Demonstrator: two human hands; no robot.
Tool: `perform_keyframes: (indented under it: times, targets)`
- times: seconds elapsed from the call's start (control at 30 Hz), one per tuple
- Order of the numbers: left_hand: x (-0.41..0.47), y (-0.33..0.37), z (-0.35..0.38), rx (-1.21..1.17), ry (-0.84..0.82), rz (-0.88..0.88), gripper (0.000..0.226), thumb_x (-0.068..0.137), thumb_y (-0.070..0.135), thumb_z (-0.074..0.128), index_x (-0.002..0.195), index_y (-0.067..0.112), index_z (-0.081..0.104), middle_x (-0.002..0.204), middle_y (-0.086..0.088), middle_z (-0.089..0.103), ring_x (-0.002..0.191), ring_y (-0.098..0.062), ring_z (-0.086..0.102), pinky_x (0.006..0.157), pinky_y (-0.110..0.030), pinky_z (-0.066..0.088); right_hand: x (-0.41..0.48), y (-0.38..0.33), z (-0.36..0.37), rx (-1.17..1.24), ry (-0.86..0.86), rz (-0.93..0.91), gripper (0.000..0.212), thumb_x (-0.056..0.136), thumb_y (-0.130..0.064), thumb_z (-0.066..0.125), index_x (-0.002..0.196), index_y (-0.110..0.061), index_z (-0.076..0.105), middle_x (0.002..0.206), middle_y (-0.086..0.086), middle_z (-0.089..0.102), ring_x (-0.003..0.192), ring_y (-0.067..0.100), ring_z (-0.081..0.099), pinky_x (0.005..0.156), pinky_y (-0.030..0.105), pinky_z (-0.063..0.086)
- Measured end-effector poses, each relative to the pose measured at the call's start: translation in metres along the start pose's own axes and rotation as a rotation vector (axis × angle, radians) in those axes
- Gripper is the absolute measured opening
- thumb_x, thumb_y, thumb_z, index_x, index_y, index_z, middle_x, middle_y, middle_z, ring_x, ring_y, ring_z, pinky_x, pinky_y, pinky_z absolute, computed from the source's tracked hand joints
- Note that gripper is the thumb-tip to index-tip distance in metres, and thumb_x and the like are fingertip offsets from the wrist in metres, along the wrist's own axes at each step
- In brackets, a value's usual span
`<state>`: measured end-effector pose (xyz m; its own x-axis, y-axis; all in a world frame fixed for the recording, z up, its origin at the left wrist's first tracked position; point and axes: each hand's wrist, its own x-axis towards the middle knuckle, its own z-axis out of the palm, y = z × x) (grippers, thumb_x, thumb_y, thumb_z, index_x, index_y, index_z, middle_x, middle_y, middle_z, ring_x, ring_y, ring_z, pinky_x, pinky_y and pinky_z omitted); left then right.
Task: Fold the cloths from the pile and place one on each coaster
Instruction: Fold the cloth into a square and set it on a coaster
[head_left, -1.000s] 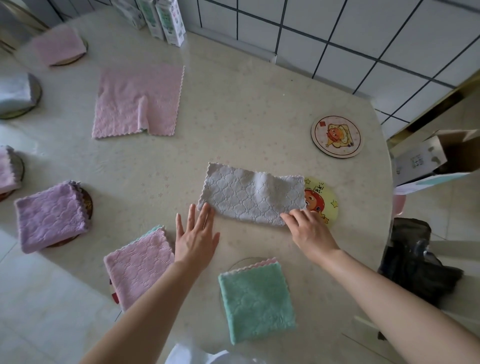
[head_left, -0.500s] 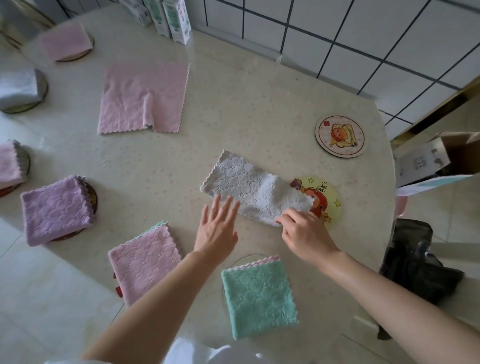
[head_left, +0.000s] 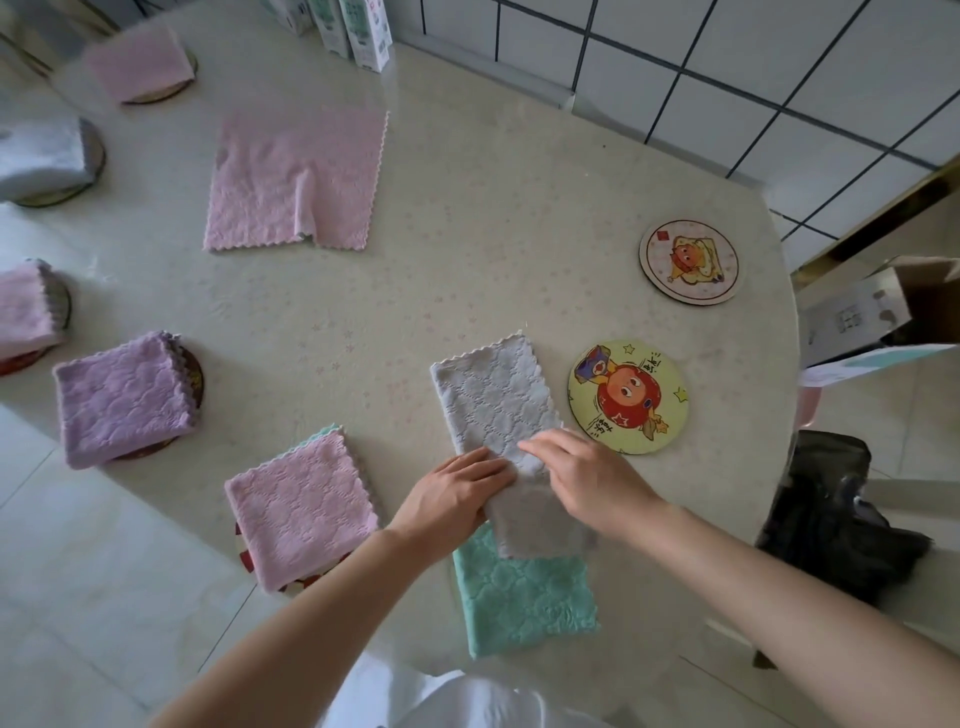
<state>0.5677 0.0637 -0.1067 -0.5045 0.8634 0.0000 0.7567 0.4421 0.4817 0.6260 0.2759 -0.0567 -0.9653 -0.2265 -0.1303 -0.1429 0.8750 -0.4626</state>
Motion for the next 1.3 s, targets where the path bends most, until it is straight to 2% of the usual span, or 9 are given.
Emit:
perform_keyframes:
  times: [0.13, 0.3, 0.4, 0.53, 0.6, 0.67, 0.8, 0.93, 1.3]
  targets:
    - [-0.01, -0.006, -0.007, -0.044, -0.063, 0.016, 0.048, 0.083, 0.025, 0.066, 0.129, 0.02, 0.058, 0.133, 0.002, 0.058, 0.127, -0.023, 0.051, 0.107, -0.037, 0.041, -0.007, 0.027, 0.01, -0.173, -0.202, -0.106, 0.077, 0.075, 0.025, 0.045, 0.141, -0.014, 0.041, 0.148, 0.007, 0.038, 0.139, 0.023, 0.032, 0.11, 0.041, 0.034]
    - [-0.015, -0.007, -0.01, -0.183, -0.035, -0.064, 0.051, 0.081, 0.007, 0.066, 0.13, 0.019, 0.057, 0.136, 0.004, 0.055, 0.132, -0.014, 0.043, 0.112, -0.03, 0.032, -0.021, 0.045, 0.015, -0.289, -0.233, -0.201, 0.098, 0.058, 0.025, 0.063, 0.143, -0.017, 0.038, 0.148, 0.007, 0.039, 0.135, 0.024, 0.039, 0.104, 0.041, 0.042]
    - [-0.012, -0.008, -0.014, -0.292, 0.01, -0.172, 0.046, 0.08, 0.005, 0.066, 0.124, 0.021, 0.063, 0.126, 0.006, 0.062, 0.123, -0.008, 0.053, 0.105, -0.025, 0.041, -0.019, 0.051, 0.014, -0.227, -0.16, -0.225, 0.079, 0.069, 0.014, 0.064, 0.138, -0.018, 0.044, 0.141, 0.006, 0.048, 0.128, 0.022, 0.048, 0.1, 0.037, 0.046]
    - [0.007, -0.009, -0.031, -0.321, -0.041, -0.521, 0.014, 0.082, 0.006, 0.058, 0.089, 0.005, 0.07, 0.086, -0.011, 0.073, 0.08, -0.026, 0.07, 0.067, -0.03, 0.053, 0.001, 0.048, 0.003, 0.02, -0.139, -0.065, 0.051, 0.081, -0.006, 0.066, 0.129, -0.017, 0.052, 0.117, 0.005, 0.066, 0.102, 0.017, 0.064, 0.081, 0.03, 0.056]
    - [0.022, -0.013, -0.037, -0.365, -0.057, -0.707, 0.032, 0.092, 0.021, 0.053, 0.075, -0.004, 0.064, 0.07, -0.018, 0.069, 0.067, -0.031, 0.068, 0.059, -0.036, 0.051, 0.018, 0.041, -0.011, 0.17, -0.166, 0.123, 0.033, 0.085, -0.02, 0.066, 0.116, -0.022, 0.058, 0.088, 0.002, 0.072, 0.071, 0.009, 0.066, 0.057, 0.016, 0.05]
    - [0.037, -0.019, -0.043, -0.495, -0.068, -0.837, 0.052, 0.095, 0.042, 0.047, 0.076, -0.004, 0.064, 0.069, -0.015, 0.069, 0.058, -0.024, 0.069, 0.055, -0.035, 0.054, 0.038, 0.037, -0.019, 0.339, -0.136, 0.317, 0.007, 0.091, -0.039, 0.058, 0.093, -0.033, 0.061, 0.058, -0.006, 0.061, 0.046, 0.003, 0.052, 0.042, 0.013, 0.033]
    - [0.062, -0.033, -0.045, -0.822, 0.001, -1.077, 0.034, 0.091, 0.037, 0.057, 0.091, 0.004, 0.063, 0.09, -0.013, 0.067, 0.074, -0.028, 0.07, 0.057, -0.043, 0.06, 0.071, 0.044, -0.012, 0.331, -0.076, 0.492, 0.042, 0.093, -0.039, 0.052, 0.059, -0.019, 0.039, 0.049, -0.002, 0.039, 0.045, 0.015, 0.037, 0.047, 0.029, 0.025]
    - [0.07, -0.038, -0.044, -0.863, -0.015, -1.181, 0.028, 0.089, 0.035, 0.061, 0.095, 0.009, 0.065, 0.092, -0.012, 0.066, 0.073, -0.03, 0.069, 0.056, -0.043, 0.06, 0.085, 0.05, -0.001, 0.364, -0.106, 0.648, 0.044, 0.092, -0.035, 0.054, 0.058, -0.017, 0.032, 0.049, -0.002, 0.032, 0.046, 0.015, 0.034, 0.051, 0.03, 0.021]
    - [0.059, -0.036, -0.038, -0.926, 0.073, -1.145, 0.029, 0.093, 0.033, 0.056, 0.104, 0.008, 0.065, 0.091, -0.011, 0.066, 0.073, -0.027, 0.067, 0.053, -0.041, 0.059, 0.083, 0.043, 0.002, 0.195, -0.039, 0.568, 0.034, 0.098, -0.038, 0.04, 0.071, -0.018, 0.035, 0.052, -0.002, 0.041, 0.045, 0.018, 0.041, 0.045, 0.03, 0.028]
